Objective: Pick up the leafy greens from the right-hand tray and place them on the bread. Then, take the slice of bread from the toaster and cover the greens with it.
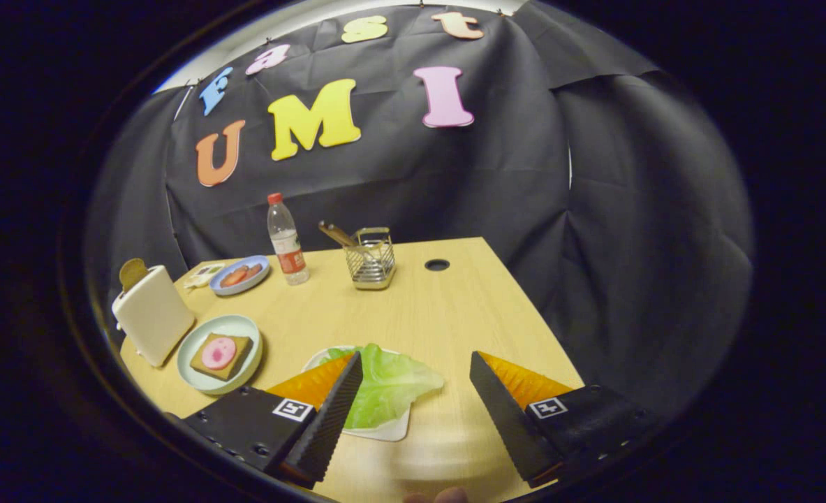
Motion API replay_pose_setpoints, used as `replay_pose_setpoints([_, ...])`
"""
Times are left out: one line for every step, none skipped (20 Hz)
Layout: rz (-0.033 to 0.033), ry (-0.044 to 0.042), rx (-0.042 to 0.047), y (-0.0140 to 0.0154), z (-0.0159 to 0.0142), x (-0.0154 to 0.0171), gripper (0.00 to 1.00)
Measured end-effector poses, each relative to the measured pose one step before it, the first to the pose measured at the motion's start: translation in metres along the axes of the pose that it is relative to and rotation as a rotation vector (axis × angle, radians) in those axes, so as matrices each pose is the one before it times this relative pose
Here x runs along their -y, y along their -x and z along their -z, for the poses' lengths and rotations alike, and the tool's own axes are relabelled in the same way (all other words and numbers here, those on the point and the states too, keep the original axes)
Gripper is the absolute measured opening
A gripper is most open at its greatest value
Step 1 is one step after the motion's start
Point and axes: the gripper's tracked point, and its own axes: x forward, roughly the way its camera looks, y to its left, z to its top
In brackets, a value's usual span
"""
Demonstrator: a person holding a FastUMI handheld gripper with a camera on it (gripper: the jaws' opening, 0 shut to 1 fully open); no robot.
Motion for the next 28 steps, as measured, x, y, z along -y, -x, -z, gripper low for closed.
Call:
replay_pose_setpoints([0.00231, -0.00386, -0.02236, -0.01081, 0.00684, 0.00174, 0.96])
replay_pose_setpoints([0.00661, -0.00099, -0.02107, -0.00882, 0.00689, 0.00085, 0.96])
replay_pose_setpoints([0.00737, -0.00072, -0.01663, -0.00774, 0.00353, 0.00148, 0.96])
replay_pose_setpoints([0.0048, 0.0021, -0.00829, -0.00679, 0.00374, 0.00111, 0.96])
replay_pose_setpoints([0.00289, 0.01157, -0.00945, -0.00468, 0.00258, 0.0003, 0.96])
replay_pose_setpoints([0.00361, 0.01418, -0.00472, -0.00544, 0.004, -0.00038, 0.96])
replay_pose_setpoints([0.00337, 0.01486, -0.00574, -0.00423, 0.00347, -0.00067, 0.96])
replay_pose_setpoints([0.00041, 0.01276, -0.01009, -0.00351, 0.00257, -0.00086, 0.96])
replay_pose_setpoints([0.00078, 0.00737, -0.00898, -0.00361, 0.00122, -0.00105, 0.96])
replay_pose_setpoints([-0.00002, 0.00544, -0.01074, -0.0027, 0.00288, -0.00085, 0.96])
replay_pose_setpoints([0.00129, 0.0022, -0.00633, -0.00144, 0.00055, -0.0014, 0.96])
replay_pose_setpoints([-0.00456, -0.00119, -0.00282, -0.00023, 0.00058, -0.00196, 0.94])
replay_pose_setpoints([-0.00243, 0.00175, -0.00495, -0.00144, 0.00071, -0.00231, 0.91])
replay_pose_setpoints([-0.00716, 0.0024, -0.00379, -0.0016, 0.00087, -0.00359, 0.84])
replay_pose_setpoints([0.00023, 0.00314, -0.00368, -0.00024, -0.0001, -0.00233, 0.78])
replay_pose_setpoints([0.00363, 0.00371, -0.00105, 0.0015, 0.00046, 0.00099, 0.71])
replay_pose_setpoints([0.01197, 0.00457, 0.0043, 0.0004, -0.00186, 0.00215, 0.64])
replay_pose_setpoints([0.00342, -0.00116, 0.00886, 0.00157, -0.00245, 0.00033, 0.57])
replay_pose_setpoints([0.00045, -0.0012, -0.00943, -0.00057, 0.00173, -0.0013, 0.51])
replay_pose_setpoints([0.00791, -0.00109, -0.00733, 0.00148, 0.00195, 0.00192, 0.5])
replay_pose_setpoints([0.00362, -0.01074, 0.02023, 0.00072, -0.00431, 0.00092, 0.39])
replay_pose_setpoints([0.0063, 0.00633, -0.00015, 0.00092, -0.00186, 0.00128, 0.27])
replay_pose_setpoints([0.01064, -0.00079, 0.0126, 0.00042, -0.00578, 0.00291, 0.17])
replay_pose_setpoints([-0.00218, 0.00519, -0.00388, 0.00044, 0.00251, -0.00296, 0.06])
replay_pose_setpoints([-0.00677, -0.00655, -0.00055, 0.00264, -0.00043, -0.00152, 0.06])
replay_pose_setpoints([-0.01588, -0.01131, -0.0085, 0.00232, -0.00161, -0.00328, 0.0])
replay_pose_setpoints([-0.01666, -0.01488, -0.00547, 0.00189, -0.00037, -0.00317, 0.0])
replay_pose_setpoints([-0.00757, -0.01467, 0.004, 0.00434, -0.00329, -0.00137, 0.0])
